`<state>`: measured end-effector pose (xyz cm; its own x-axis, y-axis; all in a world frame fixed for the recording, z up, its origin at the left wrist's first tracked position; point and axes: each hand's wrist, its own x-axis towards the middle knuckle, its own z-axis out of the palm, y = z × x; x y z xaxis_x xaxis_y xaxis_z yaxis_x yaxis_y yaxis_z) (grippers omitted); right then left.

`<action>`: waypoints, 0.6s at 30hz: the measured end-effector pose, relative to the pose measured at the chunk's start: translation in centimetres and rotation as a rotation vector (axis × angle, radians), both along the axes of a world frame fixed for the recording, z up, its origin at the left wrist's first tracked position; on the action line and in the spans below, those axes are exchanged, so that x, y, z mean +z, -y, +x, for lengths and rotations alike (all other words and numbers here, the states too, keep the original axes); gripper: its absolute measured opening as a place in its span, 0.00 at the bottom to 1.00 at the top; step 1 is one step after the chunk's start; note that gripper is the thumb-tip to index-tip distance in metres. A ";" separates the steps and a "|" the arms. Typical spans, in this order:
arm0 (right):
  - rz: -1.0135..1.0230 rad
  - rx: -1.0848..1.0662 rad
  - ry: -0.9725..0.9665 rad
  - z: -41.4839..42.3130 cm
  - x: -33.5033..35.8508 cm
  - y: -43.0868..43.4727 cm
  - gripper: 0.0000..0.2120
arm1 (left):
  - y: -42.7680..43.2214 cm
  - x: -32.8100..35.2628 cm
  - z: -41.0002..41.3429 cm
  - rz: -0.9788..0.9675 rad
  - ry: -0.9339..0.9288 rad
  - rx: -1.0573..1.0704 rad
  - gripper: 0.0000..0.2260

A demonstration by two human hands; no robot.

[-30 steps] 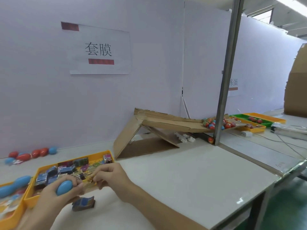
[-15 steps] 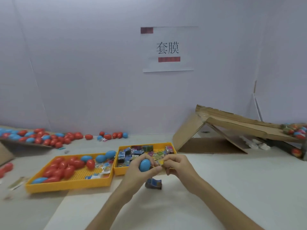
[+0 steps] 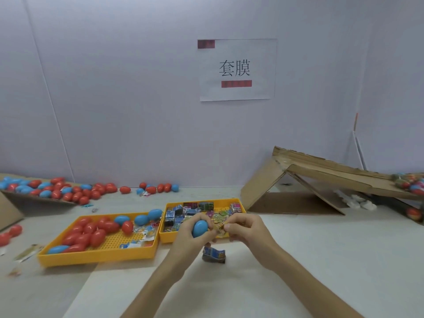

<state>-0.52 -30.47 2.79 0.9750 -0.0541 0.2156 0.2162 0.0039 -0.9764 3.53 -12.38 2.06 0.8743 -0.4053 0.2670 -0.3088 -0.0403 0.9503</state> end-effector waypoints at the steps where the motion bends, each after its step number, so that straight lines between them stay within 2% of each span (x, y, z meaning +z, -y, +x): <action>1: -0.006 -0.006 0.009 0.0 0.0 0.0 0.02 | 0.0 0.0 0.1 0.005 0.002 0.013 0.05; 6: -0.042 -0.037 0.065 -0.2 0.0 0.0 0.05 | 0.1 -0.2 0.0 0.039 0.014 0.058 0.05; 8: -0.049 -0.059 0.084 -0.3 0.0 0.1 0.03 | 0.2 0.1 -0.2 0.035 -0.013 0.056 0.04; 12: 0.003 -0.081 0.070 -0.3 0.2 0.1 0.06 | 0.2 1.0 -0.5 -0.150 -0.262 -0.061 0.12; 14: 0.005 -0.077 0.055 -0.3 0.3 0.1 0.08 | 0.1 1.2 -0.6 -0.214 -0.326 -0.070 0.14; 18: 0.019 -0.056 0.034 -0.4 0.2 0.1 0.01 | 0.0 1.2 -0.5 -0.280 -0.354 -0.074 0.15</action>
<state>-0.89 -30.56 3.04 0.9625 -0.1126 0.2468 0.2493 0.0092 -0.9684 3.04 -12.34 3.22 0.9031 -0.4245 0.0651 0.0443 0.2429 0.9690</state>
